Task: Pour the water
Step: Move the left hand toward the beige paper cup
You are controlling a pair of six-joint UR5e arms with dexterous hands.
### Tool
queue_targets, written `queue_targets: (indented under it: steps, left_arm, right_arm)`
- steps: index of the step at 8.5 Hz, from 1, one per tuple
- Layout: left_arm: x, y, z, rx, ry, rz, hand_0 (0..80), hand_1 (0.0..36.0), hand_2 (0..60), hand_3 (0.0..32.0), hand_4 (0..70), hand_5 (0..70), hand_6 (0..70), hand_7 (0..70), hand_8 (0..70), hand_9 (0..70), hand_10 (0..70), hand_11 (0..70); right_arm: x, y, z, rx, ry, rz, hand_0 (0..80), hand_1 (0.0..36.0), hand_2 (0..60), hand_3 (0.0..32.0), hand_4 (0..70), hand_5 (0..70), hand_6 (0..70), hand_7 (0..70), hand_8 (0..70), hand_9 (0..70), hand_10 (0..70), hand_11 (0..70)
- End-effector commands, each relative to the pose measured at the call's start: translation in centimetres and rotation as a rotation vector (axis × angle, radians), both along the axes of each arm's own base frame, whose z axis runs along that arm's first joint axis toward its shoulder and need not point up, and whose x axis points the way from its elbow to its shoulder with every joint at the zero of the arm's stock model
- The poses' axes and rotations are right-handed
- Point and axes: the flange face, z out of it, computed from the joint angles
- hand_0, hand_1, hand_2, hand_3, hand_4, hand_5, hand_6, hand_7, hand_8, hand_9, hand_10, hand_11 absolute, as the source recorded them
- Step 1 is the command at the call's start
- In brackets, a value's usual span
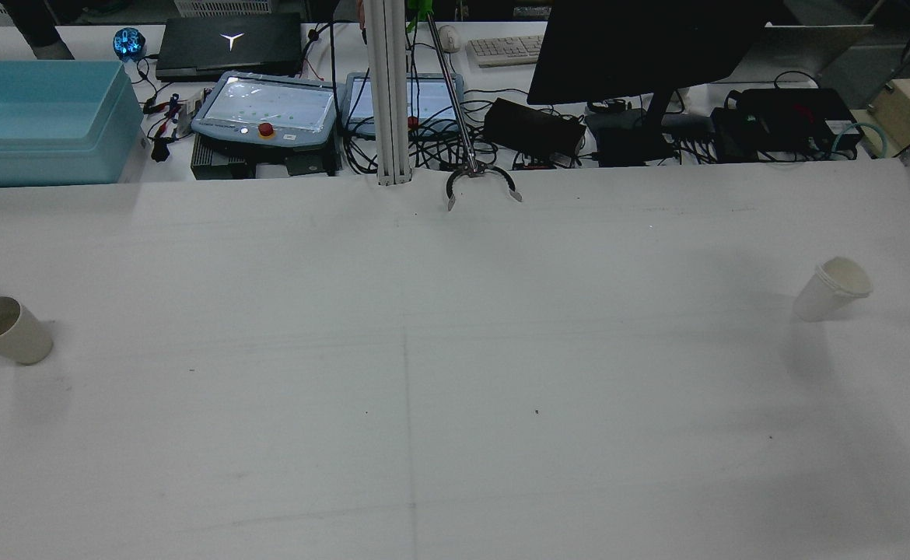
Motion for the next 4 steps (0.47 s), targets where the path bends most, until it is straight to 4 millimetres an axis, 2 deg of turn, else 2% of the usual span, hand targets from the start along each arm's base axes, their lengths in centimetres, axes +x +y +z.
queue_targets:
  steps: [1, 3, 4]
  left_arm:
    - [2.9, -0.4, 0.7, -0.004, -0.034, 0.034, 63.0, 19.1, 0.0, 0.0, 22.6, 0.0, 10.7, 5.0, 1.3, 0.0, 3.5, 7.6]
    - [4.2, -1.9, -0.5, 0.02, -0.044, 0.036, 57.8, 15.5, 0.0, 0.0, 21.7, 0.0, 9.9, 4.2, 0.9, 0.0, 2.8, 6.3]
    - [5.2, -2.0, -0.8, 0.026, -0.046, 0.052, 57.4, 15.4, 0.0, 0.0, 21.7, 0.0, 10.0, 4.6, 1.0, 0.0, 2.5, 5.8]
  right_arm:
    - [0.0, 0.1, 0.1, -0.002, 0.001, -0.002, 50.3, 20.5, 14.9, 2.8, 0.0, 6.0, 7.1, 0.0, 3.4, 4.1, 0.0, 0.0]
    - [0.0, 0.3, 0.2, -0.003, 0.002, -0.002, 50.0, 20.3, 14.4, 2.4, 0.0, 5.9, 6.5, 0.0, 3.0, 3.8, 0.0, 0.0]
    - [0.1, 0.3, 0.3, -0.004, 0.005, -0.002, 50.0, 20.3, 14.0, 2.2, 0.0, 5.8, 5.9, 0.0, 2.8, 3.7, 0.0, 0.0]
